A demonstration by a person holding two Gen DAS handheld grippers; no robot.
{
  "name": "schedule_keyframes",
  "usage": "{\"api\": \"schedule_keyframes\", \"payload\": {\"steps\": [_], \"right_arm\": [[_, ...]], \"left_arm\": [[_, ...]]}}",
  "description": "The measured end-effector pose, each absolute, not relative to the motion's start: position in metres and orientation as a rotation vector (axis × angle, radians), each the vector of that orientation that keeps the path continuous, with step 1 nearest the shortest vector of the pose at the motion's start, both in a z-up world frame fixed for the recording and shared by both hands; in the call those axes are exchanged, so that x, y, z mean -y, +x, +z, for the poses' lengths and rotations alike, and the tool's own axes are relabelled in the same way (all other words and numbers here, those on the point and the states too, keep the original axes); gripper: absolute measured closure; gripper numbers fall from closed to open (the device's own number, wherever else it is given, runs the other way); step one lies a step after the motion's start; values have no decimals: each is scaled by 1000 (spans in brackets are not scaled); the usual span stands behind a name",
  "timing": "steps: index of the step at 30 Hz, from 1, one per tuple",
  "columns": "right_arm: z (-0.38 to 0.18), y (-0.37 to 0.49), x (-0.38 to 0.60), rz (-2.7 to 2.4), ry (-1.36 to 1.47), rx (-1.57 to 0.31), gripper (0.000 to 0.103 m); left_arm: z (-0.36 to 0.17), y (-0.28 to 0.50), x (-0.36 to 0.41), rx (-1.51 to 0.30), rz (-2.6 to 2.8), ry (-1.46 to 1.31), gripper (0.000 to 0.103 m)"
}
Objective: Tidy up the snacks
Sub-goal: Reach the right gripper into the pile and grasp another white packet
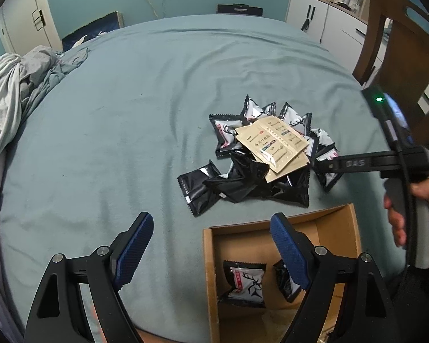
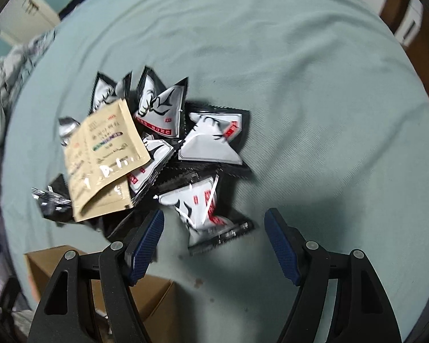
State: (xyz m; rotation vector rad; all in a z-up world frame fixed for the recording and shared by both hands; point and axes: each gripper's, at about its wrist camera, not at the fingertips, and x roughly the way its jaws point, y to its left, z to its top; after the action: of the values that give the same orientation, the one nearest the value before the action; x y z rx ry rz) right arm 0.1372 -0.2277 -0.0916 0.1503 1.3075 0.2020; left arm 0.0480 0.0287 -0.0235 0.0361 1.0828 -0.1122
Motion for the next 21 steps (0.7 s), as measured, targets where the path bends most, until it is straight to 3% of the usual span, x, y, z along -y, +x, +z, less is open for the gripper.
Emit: {"api": "schedule_keyframes", "payload": {"steps": [5, 7, 8, 10, 21], "right_arm": [[-100, 147, 215, 201, 77, -1298, 32], [-99, 147, 215, 203, 70, -1285, 45], [-97, 147, 215, 206, 64, -1282, 62], [-94, 143, 216, 201, 71, -1269, 71], [-29, 63, 237, 250, 191, -1085, 72]], "left_arm": [[-24, 51, -30, -1074, -94, 44, 18], [-23, 52, -32, -1064, -79, 43, 18], [-23, 53, -33, -1059, -72, 41, 18], [-22, 54, -36, -1043, -51, 36, 18], [-25, 53, -32, -1022, -35, 104, 18]]}}
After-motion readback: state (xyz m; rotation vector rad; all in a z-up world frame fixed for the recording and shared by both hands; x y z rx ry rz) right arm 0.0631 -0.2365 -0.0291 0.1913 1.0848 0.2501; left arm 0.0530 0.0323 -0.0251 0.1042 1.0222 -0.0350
